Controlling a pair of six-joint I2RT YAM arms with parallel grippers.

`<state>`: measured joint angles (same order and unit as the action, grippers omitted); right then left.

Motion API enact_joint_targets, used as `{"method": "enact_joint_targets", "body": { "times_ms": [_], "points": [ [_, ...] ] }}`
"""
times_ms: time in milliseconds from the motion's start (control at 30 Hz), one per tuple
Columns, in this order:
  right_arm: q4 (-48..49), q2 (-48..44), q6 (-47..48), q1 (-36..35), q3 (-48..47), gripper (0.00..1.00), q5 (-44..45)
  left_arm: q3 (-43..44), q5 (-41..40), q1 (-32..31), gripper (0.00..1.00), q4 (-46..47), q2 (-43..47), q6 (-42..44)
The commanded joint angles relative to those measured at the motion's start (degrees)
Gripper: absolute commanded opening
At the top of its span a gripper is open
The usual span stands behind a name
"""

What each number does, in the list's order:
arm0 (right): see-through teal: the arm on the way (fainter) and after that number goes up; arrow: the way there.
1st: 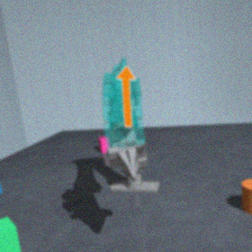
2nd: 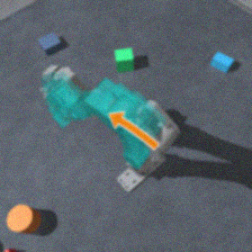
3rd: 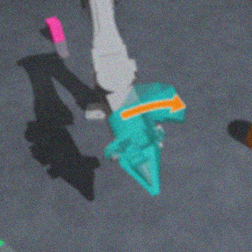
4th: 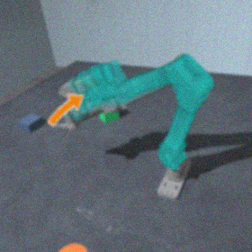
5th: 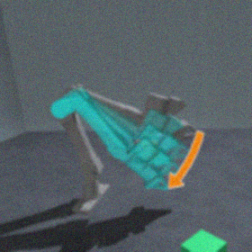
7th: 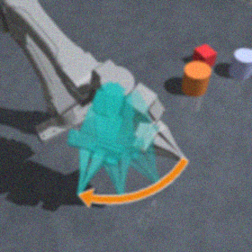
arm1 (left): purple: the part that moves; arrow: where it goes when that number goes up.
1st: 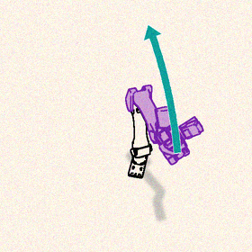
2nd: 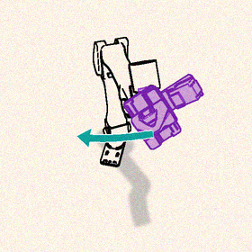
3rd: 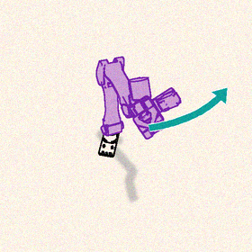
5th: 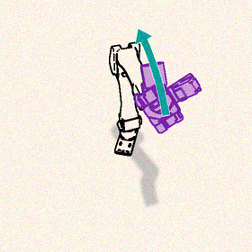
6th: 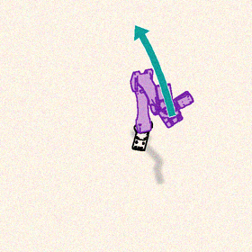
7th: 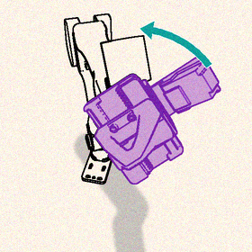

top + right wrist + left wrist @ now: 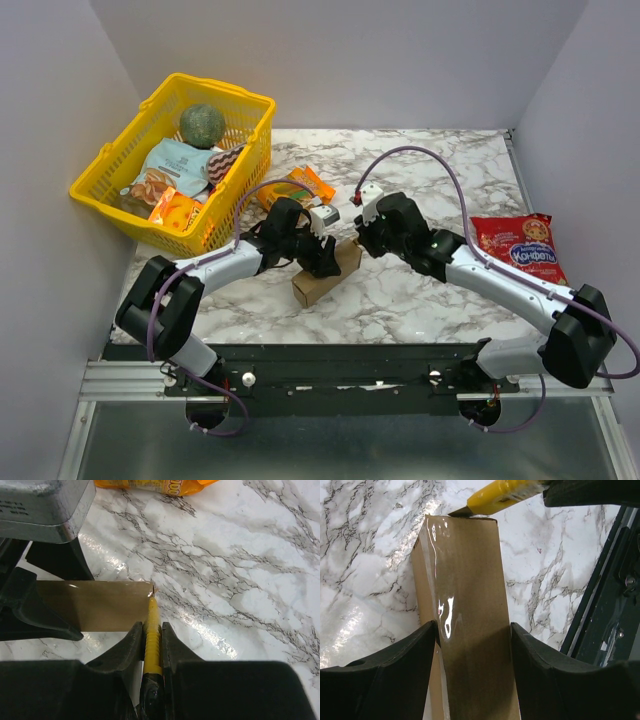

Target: Unpack the express box

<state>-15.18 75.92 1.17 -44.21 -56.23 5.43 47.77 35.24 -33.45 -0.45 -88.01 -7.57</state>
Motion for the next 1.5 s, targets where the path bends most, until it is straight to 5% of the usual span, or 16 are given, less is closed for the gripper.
{"method": "enact_joint_targets", "body": {
  "times_ms": [0, 400, 633, 967, 1467],
  "points": [
    [-6.00, -0.86, -0.29, -0.18, -1.69, 0.00, -3.50, -0.31, -2.72, -0.03, 0.62, 0.18, -1.82, -1.13],
    [-16.19, -1.65, 0.24, 0.35, -6.43, 0.00, -1.57, 0.22, -2.90, -0.03, 0.60, 0.18, -2.61, -0.96],
    [-12.26, 1.77, -0.99, 7.64, -13.90, 0.00, -1.20, -0.22, -1.93, -0.21, 0.59, -0.25, -2.43, 0.54],
    [-8.81, 7.05, -2.56, 7.73, -15.05, 0.00, -10.52, 0.22, -1.93, -0.47, 0.59, -0.08, -3.13, 0.54],
    [-10.39, 8.19, -2.93, 7.64, -13.47, 0.00, -12.37, -0.04, -2.20, -0.47, 0.59, -0.08, -3.13, 0.19]
  ]
}}
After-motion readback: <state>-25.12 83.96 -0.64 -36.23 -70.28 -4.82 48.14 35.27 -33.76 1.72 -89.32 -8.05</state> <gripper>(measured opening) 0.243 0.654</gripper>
